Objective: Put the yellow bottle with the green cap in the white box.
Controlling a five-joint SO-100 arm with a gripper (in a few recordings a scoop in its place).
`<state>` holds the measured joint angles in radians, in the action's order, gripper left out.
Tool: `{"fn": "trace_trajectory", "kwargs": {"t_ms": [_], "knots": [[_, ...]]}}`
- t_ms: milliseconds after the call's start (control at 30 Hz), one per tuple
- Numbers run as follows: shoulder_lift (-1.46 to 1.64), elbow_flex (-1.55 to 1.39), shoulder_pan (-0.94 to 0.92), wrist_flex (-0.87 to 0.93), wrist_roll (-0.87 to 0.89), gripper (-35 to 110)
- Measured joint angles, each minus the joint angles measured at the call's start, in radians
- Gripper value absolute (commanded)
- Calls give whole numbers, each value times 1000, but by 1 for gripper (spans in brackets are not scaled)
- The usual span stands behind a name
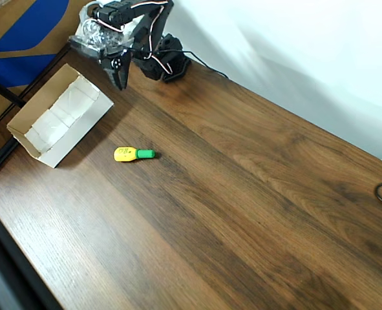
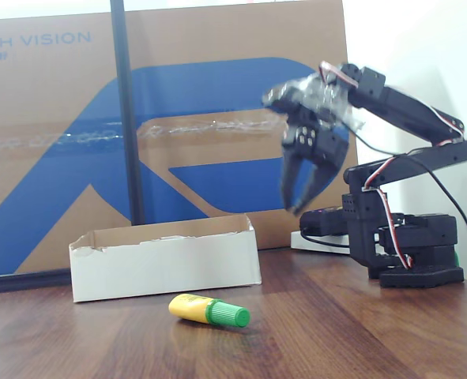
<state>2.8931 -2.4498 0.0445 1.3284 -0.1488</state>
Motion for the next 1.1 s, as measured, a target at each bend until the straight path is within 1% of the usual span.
{"fn": "trace_trajectory", "kwargs": {"t_ms": [167, 467, 733, 1100], "knots": [[-133, 15, 18, -100, 9, 6], [-488, 112, 193, -213, 71, 8], [-759, 218, 218, -285, 75, 14], [-966, 245, 187, -446, -3, 21]]}}
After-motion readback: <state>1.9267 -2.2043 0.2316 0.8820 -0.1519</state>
